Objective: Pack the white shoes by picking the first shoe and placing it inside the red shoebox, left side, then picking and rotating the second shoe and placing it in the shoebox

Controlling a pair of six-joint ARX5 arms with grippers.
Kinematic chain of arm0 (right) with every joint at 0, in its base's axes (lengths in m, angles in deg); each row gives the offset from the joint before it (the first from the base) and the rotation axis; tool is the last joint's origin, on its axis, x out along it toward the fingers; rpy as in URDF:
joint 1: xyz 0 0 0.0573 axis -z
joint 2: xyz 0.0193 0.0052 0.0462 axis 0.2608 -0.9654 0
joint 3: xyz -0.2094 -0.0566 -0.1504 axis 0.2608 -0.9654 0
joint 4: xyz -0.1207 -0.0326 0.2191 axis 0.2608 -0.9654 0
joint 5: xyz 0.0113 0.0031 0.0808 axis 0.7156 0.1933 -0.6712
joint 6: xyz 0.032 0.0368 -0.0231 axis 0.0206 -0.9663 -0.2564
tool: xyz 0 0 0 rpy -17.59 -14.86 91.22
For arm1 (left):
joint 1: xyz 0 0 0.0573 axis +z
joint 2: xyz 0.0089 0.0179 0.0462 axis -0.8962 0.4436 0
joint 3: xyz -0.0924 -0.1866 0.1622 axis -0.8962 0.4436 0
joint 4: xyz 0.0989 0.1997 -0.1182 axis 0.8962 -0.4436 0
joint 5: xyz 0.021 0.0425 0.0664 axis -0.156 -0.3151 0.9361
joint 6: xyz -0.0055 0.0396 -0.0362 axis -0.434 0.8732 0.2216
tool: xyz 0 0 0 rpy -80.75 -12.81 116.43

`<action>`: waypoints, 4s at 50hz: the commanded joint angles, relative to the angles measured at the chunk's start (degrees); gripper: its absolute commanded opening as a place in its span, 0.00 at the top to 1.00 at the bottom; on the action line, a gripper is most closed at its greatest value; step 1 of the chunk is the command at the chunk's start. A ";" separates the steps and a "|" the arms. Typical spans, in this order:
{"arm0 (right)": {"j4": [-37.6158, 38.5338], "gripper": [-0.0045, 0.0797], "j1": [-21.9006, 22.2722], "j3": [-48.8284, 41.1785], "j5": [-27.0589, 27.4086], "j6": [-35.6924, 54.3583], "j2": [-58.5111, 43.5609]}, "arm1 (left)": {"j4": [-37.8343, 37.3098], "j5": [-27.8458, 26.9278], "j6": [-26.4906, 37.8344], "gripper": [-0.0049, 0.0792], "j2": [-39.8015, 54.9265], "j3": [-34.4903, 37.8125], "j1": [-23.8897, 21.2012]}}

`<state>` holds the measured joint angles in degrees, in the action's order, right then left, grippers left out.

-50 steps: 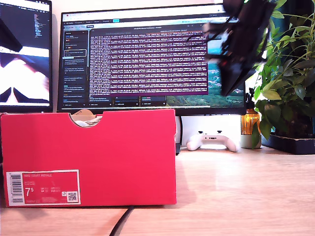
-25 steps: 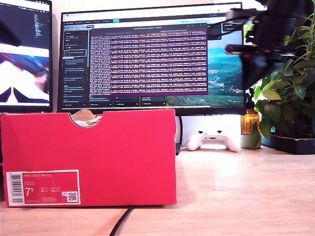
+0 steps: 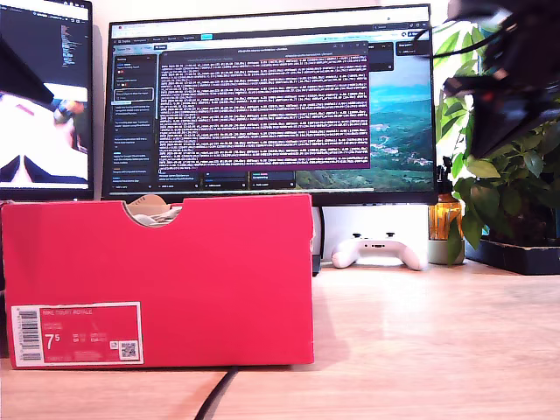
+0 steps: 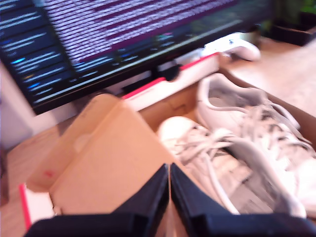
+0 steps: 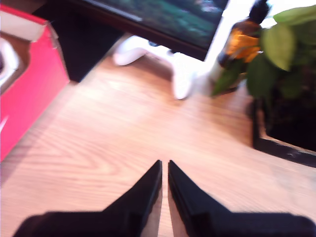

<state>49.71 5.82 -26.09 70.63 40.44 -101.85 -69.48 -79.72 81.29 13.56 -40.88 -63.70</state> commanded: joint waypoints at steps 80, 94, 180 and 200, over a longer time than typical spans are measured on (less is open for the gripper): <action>37.62 0.95 8.26 -44.89 -0.68 -5.97 15.78 | 19.19 17.14 -12.48 0.96 -21.92 29.29 -3.15; 37.16 0.95 8.57 -44.87 -2.27 -5.95 19.85 | 17.42 17.16 -12.52 0.96 -28.55 33.33 -3.15; -1.36 0.95 8.52 -44.65 -0.11 -12.13 62.45 | -13.75 17.49 -20.63 0.96 -52.17 34.95 -3.26; -1.36 0.95 8.52 -44.63 -0.11 -12.13 62.45 | -17.16 20.33 -24.37 0.96 -52.17 33.46 -3.23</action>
<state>47.78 14.32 -70.48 70.39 28.47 -39.07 -85.29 -59.72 57.18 -38.13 -7.90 -66.69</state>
